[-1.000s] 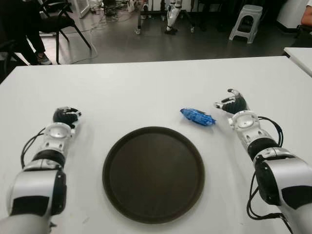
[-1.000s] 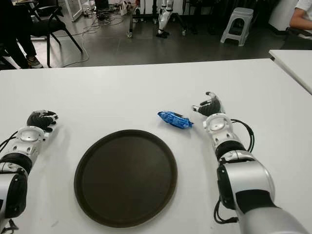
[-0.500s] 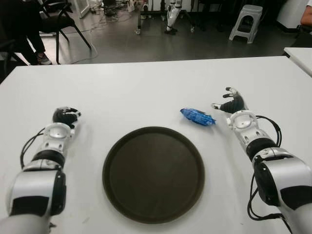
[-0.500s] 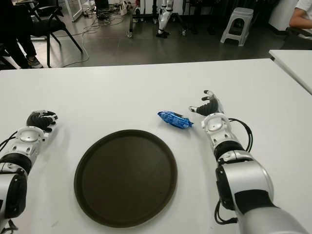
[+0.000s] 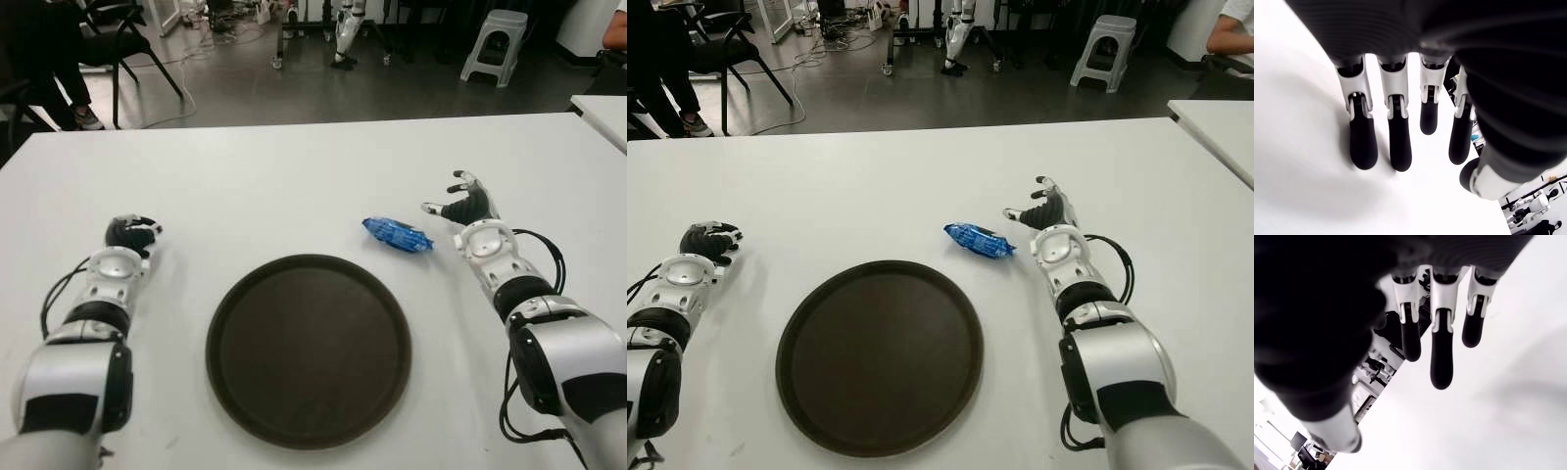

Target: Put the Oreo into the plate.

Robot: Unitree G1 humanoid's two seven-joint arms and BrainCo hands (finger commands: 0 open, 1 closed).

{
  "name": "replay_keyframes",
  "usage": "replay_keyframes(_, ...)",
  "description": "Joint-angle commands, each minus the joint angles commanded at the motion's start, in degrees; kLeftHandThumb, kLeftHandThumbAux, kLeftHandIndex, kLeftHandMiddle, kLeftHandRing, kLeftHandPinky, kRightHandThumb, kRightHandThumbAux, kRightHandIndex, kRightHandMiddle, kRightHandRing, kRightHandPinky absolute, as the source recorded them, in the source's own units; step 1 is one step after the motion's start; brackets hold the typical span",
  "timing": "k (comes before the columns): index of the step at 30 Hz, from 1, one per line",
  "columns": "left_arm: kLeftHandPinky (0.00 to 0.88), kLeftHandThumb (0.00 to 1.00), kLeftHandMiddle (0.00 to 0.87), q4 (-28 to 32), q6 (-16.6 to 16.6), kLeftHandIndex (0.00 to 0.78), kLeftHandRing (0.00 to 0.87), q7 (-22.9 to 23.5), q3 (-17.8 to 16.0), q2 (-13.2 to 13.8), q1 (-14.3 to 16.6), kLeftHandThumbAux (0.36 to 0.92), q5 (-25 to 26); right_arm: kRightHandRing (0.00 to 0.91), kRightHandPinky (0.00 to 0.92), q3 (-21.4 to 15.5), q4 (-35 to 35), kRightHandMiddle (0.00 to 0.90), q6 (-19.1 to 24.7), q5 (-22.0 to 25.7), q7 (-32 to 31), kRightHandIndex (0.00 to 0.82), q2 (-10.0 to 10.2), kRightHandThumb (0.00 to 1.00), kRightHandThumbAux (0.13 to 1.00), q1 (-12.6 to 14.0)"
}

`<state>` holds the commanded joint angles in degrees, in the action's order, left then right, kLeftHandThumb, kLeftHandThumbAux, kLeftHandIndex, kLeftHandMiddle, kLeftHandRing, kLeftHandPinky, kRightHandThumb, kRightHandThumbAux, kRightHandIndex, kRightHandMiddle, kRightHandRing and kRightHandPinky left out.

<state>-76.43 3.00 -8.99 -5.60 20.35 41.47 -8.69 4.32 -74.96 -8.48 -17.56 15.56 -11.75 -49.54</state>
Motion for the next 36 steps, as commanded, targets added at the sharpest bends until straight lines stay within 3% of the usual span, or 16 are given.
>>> replay_keyframes(1,0.204,0.678,0.170,0.0,0.0,0.398,0.189,0.0,0.0,0.0,0.0,0.723,0.0,0.585,0.573,0.0,0.1,0.490,-0.2,0.1,-0.2,0.000,0.0,0.236,0.831,0.0)
replay_keyframes(3,0.217,0.679,0.173,0.0,-0.1,0.398,0.195,0.0,-0.1,0.0,0.1,0.723,0.1,0.681,0.661,0.1,0.2,0.608,-0.6,0.1,-0.4,0.000,-0.1,0.275,0.845,0.1)
replay_keyframes(6,0.232,0.680,0.178,0.0,-0.1,0.399,0.202,0.1,-0.1,0.0,0.1,0.723,0.1,0.730,0.699,0.2,0.3,0.669,-1.0,0.1,-0.5,0.000,-0.2,0.284,0.855,0.1)
replay_keyframes(15,0.264,0.682,0.197,0.0,0.0,0.402,0.225,0.4,-0.1,0.0,0.1,0.721,0.2,0.762,0.730,1.4,1.9,0.715,-3.2,-0.9,-0.7,0.000,-2.3,0.304,0.863,-0.6)
replay_keyframes(18,0.236,0.679,0.188,0.0,0.0,0.400,0.213,0.1,0.0,-0.1,0.0,0.722,0.0,0.759,0.715,1.8,2.0,0.718,-3.3,-1.2,-1.1,0.000,-2.8,0.277,0.870,-1.2)
replay_keyframes(22,0.248,0.679,0.199,0.0,0.1,0.402,0.226,0.1,0.0,-0.1,0.0,0.721,0.0,0.633,0.563,2.5,2.2,0.460,-3.7,-1.8,-1.3,0.000,-3.5,0.138,0.901,-1.6)
replay_keyframes(23,0.252,0.680,0.203,0.0,0.1,0.402,0.230,0.1,0.0,-0.1,0.0,0.721,0.0,0.460,0.433,2.7,2.3,0.299,-3.9,-1.9,-1.4,0.000,-3.7,0.088,0.892,-1.6)
replay_keyframes(26,0.249,0.681,0.207,0.0,0.1,0.403,0.234,0.1,0.1,-0.1,0.0,0.721,-0.1,0.214,0.243,3.0,2.4,0.101,-4.2,-2.2,-1.6,0.000,-4.0,0.028,0.873,-1.7)
replay_keyframes(29,0.236,0.680,0.203,0.0,0.2,0.401,0.225,0.2,0.0,-0.1,0.0,0.721,0.1,0.074,0.088,3.9,2.7,0.033,-5.8,-3.1,-1.5,0.000,-4.7,0.009,0.842,-1.3)
replay_keyframes(36,0.225,0.679,0.192,0.0,-0.1,0.399,0.199,-0.1,-0.2,-0.1,0.0,0.721,0.1,0.006,0.007,4.9,1.9,0.002,-9.0,-3.7,-2.4,0.000,-5.6,0.000,0.766,-1.1)
